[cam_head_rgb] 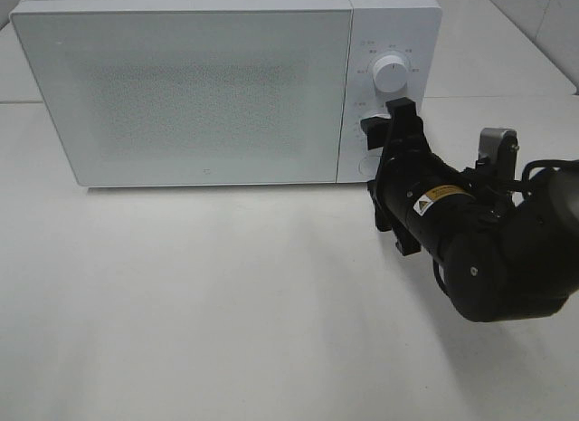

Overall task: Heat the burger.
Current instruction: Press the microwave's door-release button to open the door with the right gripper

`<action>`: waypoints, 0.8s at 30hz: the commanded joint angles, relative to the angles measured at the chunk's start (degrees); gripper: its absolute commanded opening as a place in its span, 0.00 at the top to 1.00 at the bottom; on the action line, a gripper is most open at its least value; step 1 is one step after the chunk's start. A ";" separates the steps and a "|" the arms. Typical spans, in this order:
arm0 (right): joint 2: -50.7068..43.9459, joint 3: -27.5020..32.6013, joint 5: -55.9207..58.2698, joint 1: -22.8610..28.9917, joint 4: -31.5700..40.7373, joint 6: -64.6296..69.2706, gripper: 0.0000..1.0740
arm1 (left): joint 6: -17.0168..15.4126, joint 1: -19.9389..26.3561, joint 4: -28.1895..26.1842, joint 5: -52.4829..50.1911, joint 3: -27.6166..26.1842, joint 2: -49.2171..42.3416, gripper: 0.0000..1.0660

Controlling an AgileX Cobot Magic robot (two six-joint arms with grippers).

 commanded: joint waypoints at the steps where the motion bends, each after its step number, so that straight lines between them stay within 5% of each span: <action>1: -2.41 1.43 2.01 -0.06 -3.84 -3.95 0.29 | -0.11 0.11 -0.11 -0.40 0.11 -0.97 0.06; 8: -10.89 3.50 16.27 -0.11 -11.57 -15.70 0.29 | -0.11 0.11 -0.11 -0.40 0.11 -0.97 0.06; 17: -21.89 3.15 37.24 -0.23 -8.71 -41.65 0.29 | -0.11 0.11 -0.11 -0.40 0.11 -0.97 0.06; 24: -28.19 -3.61 59.59 -0.23 -9.17 -65.32 0.29 | -0.11 0.11 -0.11 -0.40 0.11 -0.97 0.06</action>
